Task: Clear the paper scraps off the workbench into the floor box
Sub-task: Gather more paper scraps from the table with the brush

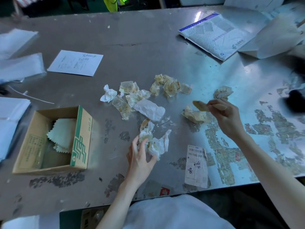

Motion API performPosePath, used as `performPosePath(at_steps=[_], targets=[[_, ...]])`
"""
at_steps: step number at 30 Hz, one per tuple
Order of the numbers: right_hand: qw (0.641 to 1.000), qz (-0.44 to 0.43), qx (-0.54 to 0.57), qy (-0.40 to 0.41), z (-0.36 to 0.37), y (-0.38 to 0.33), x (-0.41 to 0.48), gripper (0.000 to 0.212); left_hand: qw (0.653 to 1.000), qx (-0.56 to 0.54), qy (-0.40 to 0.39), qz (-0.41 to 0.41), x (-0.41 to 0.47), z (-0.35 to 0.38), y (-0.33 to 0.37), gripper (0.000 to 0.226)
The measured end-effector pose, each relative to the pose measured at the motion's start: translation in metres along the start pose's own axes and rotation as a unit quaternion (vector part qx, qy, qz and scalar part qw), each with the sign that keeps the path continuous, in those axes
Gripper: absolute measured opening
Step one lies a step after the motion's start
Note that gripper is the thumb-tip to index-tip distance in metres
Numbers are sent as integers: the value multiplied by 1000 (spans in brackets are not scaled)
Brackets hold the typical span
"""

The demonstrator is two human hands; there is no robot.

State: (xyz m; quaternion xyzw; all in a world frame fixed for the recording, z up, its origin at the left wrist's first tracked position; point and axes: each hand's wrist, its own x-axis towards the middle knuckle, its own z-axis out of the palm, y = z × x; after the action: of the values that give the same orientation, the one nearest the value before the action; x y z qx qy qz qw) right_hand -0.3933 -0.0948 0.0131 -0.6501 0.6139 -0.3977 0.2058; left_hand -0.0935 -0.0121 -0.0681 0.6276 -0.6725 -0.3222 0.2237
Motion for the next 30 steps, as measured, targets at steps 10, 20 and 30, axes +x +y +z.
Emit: performPosePath(at_steps=[10, 20, 30], targets=[[993, 37, -87, -65, 10, 17, -4, 13, 1000, -24, -16, -4, 4, 0, 2, 55], [992, 24, 35, -122, 39, -36, -51, 15, 999, -36, -21, 5, 4, 5, -1, 57], [992, 98, 24, 78, 3, -17, -53, 14, 1000, -20, -4, 11, 7, -2, -2, 58]])
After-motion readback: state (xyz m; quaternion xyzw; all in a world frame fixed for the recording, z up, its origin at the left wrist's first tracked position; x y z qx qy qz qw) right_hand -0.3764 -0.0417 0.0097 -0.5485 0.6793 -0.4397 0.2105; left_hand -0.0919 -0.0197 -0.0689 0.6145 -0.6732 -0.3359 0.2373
